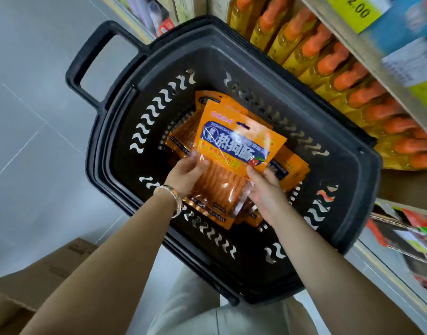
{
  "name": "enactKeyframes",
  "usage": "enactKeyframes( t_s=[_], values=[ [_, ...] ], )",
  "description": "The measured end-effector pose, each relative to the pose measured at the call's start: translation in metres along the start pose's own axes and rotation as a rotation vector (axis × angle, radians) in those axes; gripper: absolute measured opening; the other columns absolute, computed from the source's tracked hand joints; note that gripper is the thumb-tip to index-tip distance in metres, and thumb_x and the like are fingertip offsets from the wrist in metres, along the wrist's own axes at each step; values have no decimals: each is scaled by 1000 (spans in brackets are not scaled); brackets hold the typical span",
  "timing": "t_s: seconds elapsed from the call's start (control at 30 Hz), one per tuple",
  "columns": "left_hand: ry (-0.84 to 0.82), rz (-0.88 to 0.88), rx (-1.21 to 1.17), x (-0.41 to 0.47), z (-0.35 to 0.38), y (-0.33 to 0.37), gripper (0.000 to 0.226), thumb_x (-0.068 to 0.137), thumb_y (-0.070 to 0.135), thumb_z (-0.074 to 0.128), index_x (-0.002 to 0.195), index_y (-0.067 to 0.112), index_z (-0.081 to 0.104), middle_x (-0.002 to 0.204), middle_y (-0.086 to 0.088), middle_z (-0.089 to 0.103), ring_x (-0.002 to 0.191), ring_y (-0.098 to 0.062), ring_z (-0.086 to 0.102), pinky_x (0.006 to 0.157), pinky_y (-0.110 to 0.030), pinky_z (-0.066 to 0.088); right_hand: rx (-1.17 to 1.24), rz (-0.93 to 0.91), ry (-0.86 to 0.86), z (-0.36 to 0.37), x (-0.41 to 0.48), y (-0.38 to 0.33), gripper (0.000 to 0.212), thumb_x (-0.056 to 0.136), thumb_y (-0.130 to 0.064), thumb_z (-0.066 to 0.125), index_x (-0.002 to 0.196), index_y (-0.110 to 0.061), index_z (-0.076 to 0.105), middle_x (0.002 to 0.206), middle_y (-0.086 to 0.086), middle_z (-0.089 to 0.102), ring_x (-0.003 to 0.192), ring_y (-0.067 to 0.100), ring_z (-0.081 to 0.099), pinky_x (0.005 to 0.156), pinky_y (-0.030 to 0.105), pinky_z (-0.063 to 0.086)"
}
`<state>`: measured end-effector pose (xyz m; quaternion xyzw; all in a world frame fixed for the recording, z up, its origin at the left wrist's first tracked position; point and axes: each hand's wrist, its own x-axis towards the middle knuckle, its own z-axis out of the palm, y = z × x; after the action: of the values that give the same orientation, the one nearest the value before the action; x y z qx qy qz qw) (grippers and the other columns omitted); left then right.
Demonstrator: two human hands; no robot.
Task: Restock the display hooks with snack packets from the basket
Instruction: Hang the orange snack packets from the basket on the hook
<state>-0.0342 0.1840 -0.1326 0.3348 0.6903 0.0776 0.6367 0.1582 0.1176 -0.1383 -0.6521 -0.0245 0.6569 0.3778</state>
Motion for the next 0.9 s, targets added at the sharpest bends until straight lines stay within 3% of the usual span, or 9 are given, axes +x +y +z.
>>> enactKeyframes(
  t_s=[0.07, 0.13, 0.27, 0.4, 0.47, 0.6, 0.67, 0.8, 0.9],
  values=[
    [88, 8, -44, 2, -5, -1, 19, 84, 42, 65, 91, 25, 62, 90, 6, 65, 90, -18, 61, 80, -32, 48, 43, -27, 1, 9, 10, -12, 17, 91, -32, 60, 107, -26, 61, 111, -2, 70, 102, 15, 67, 84, 33, 54],
    [150, -8, -94, 5, -7, -4, 15, 85, 39, 63, 81, 27, 57, 86, 3, 64, 81, -18, 62, 75, -35, 52, 20, -34, 99, 11, 28, -24, 29, 92, -42, 55, 115, -24, 56, 114, 1, 64, 103, 15, 63, 87, 32, 51],
    [285, -111, -156, 12, -7, -6, 17, 87, 42, 59, 81, 27, 52, 90, 1, 64, 79, -18, 62, 69, -32, 50, -185, 14, 385, -1, 83, -30, 44, 92, -42, 56, 125, -14, 50, 126, 6, 56, 110, 22, 56, 97, 39, 45],
    [304, -185, -211, 19, -8, -9, 14, 88, 38, 60, 90, 25, 55, 100, -5, 66, 92, -28, 64, 85, -44, 53, -410, 97, 429, 0, 112, -28, 50, 89, -43, 60, 125, -10, 52, 115, 8, 59, 100, 26, 56, 87, 39, 46],
    [308, -206, -208, 20, -8, -10, 14, 88, 40, 60, 95, 28, 56, 102, -3, 66, 93, -27, 65, 87, -48, 52, -466, 103, 418, 3, 117, -25, 53, 86, -43, 63, 126, -11, 49, 122, 10, 58, 110, 30, 56, 95, 44, 45],
    [297, -218, -188, 21, -7, -9, 16, 87, 41, 59, 95, 27, 56, 97, 0, 67, 89, -25, 66, 82, -46, 54, -335, 118, 342, 6, 110, -18, 34, 85, -41, 66, 111, -22, 57, 122, 6, 60, 110, 28, 57, 97, 46, 46],
    [289, -201, -182, 16, -7, -5, 13, 87, 40, 59, 87, 28, 54, 91, 1, 66, 83, -22, 65, 71, -38, 55, -274, 102, 313, 2, 97, -16, 20, 85, -36, 68, 99, -27, 58, 116, 4, 61, 102, 24, 61, 88, 38, 52],
    [260, -100, -176, -8, -7, 11, 14, 84, 40, 58, 89, 27, 55, 85, 2, 65, 75, -16, 64, 54, -26, 46, -186, 37, 289, -17, 52, -18, 26, 83, -17, 72, 99, -27, 54, 104, -7, 59, 95, 16, 60, 68, 24, 51],
    [216, -9, -159, -36, -7, 28, 28, 85, 42, 58, 110, 30, 57, 91, 8, 68, 73, -10, 65, 51, -19, 49, -186, -11, 296, -31, 5, -20, 16, 85, -18, 69, 94, -24, 57, 108, 1, 65, 94, 15, 61, 89, 37, 51]
  ],
)
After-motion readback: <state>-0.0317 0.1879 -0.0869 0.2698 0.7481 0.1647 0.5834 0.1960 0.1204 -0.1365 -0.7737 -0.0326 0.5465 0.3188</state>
